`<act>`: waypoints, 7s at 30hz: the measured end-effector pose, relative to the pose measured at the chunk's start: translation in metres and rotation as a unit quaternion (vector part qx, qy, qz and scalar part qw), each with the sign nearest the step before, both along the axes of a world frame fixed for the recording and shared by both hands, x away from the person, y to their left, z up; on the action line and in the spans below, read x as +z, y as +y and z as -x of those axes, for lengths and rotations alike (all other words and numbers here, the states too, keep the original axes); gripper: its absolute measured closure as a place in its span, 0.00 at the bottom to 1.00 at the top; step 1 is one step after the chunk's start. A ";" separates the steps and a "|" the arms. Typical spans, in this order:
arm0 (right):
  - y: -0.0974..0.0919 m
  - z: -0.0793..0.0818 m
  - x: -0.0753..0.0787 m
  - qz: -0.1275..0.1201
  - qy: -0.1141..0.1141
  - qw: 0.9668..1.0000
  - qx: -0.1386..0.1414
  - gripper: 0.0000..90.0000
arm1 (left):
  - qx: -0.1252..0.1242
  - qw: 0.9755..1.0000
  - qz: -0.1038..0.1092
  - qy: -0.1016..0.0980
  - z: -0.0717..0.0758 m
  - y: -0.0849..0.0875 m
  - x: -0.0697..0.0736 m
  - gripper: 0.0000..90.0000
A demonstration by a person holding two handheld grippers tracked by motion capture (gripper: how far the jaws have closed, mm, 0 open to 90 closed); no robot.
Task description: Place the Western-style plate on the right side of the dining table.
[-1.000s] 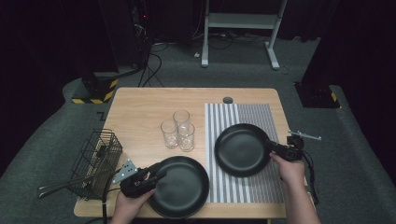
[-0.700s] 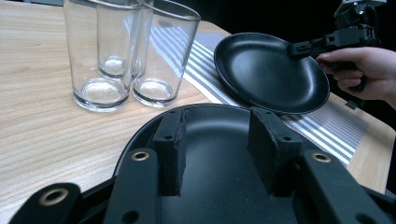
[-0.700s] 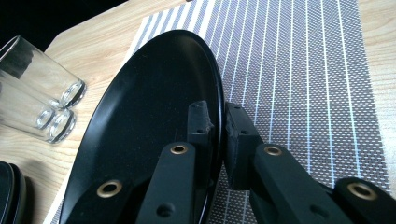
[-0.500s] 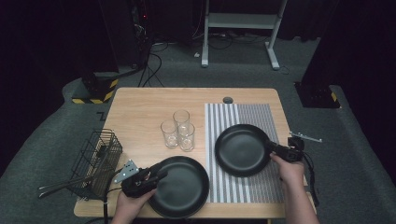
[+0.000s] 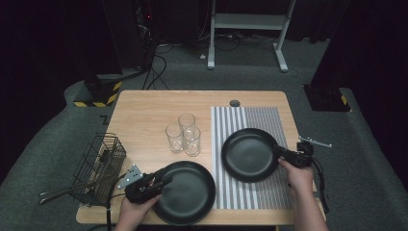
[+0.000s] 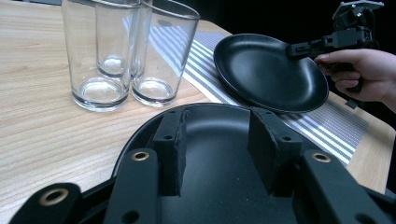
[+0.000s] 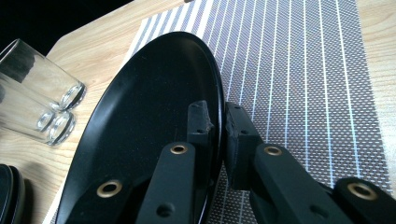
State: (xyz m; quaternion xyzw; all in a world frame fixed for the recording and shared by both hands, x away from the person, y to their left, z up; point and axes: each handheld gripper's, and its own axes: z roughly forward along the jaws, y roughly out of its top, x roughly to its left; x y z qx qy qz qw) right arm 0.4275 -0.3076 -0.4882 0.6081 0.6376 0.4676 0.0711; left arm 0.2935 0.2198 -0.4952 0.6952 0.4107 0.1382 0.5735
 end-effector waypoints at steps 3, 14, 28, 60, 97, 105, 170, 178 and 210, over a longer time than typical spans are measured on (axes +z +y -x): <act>-0.001 0.000 -0.001 -0.001 0.001 1.000 0.000 0.91 | 0.000 1.000 0.000 0.001 0.000 0.000 0.000 0.64; -0.004 0.000 -0.007 -0.007 0.005 1.000 -0.002 0.91 | 0.001 1.000 0.000 0.001 0.000 0.001 0.000 0.64; -0.009 -0.003 -0.017 -0.015 0.015 1.000 -0.006 0.91 | 0.001 1.000 0.001 0.001 -0.001 0.001 -0.001 0.64; -0.009 -0.006 -0.024 0.013 0.032 0.999 -0.024 0.91 | 0.001 1.000 -0.016 0.000 -0.001 0.000 0.000 0.64; 0.026 0.032 -0.003 0.119 -0.043 0.992 0.005 0.91 | 0.035 0.995 -0.096 0.004 0.000 -0.003 0.002 0.59; 0.037 0.041 -0.002 0.136 -0.057 0.989 0.012 0.87 | 0.038 0.993 -0.114 0.009 0.000 -0.005 0.001 0.58; 0.134 0.119 -0.008 0.235 -0.129 0.961 0.065 0.58 | 0.048 0.993 -0.110 0.020 -0.007 0.007 0.003 0.51; 0.152 0.115 -0.012 0.224 -0.135 0.961 0.085 0.59 | 0.052 0.991 -0.118 0.025 -0.008 0.009 0.003 0.50; 0.186 0.096 -0.017 0.194 -0.152 0.955 0.164 0.62 | 0.066 0.988 -0.138 0.012 -0.003 0.021 0.007 0.51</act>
